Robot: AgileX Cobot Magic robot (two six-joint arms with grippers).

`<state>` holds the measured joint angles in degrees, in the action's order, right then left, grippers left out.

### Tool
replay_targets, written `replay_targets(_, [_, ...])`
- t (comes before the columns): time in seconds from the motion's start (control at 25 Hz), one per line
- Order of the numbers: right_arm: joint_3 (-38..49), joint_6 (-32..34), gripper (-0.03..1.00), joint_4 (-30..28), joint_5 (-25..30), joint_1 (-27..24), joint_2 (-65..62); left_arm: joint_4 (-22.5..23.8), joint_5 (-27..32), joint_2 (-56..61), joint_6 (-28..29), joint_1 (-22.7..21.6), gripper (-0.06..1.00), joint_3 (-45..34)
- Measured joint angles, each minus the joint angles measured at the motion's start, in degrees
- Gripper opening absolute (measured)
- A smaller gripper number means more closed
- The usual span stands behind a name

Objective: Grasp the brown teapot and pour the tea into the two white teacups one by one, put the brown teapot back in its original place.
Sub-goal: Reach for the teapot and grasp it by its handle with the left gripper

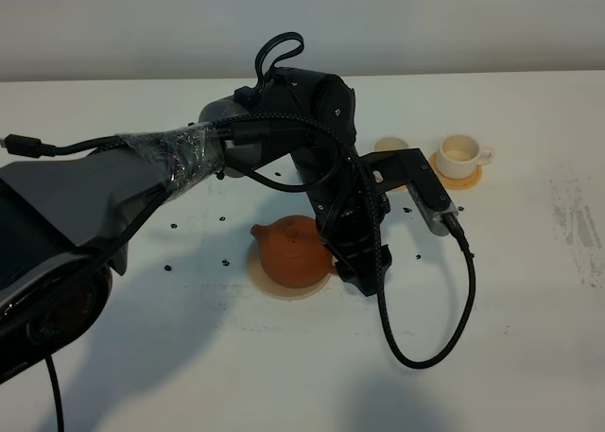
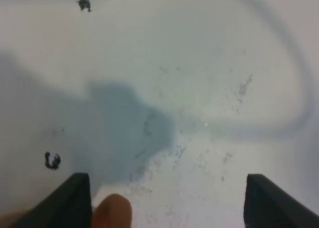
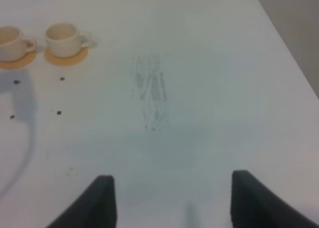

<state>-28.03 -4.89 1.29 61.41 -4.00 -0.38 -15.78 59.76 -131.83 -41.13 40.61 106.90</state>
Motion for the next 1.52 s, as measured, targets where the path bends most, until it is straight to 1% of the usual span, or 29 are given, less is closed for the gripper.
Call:
replay_targets(0.16, [0.0,0.0,0.52,0.0,0.0,0.0,0.0,0.4,1.6,0.0,0.4,0.0,0.61,0.0])
replay_targets(0.4, [0.0,0.0,0.52,0.0,0.0,0.0,0.0,2.9,4.2,0.0,0.7,-0.1,0.61,0.0])
replay_targets(0.6, [0.0,0.0,0.52,0.0,0.0,0.0,0.0,3.2,5.8,0.0,0.8,-0.2,0.61,0.0])
replay_targets(1.12, [0.0,0.0,0.52,0.0,0.0,0.0,0.0,3.7,7.7,0.0,0.0,-0.2,0.61,0.0])
replay_targets(1.52, [0.0,0.0,0.52,0.0,0.0,0.0,0.0,4.0,7.9,0.0,-0.9,-0.5,0.61,0.0])
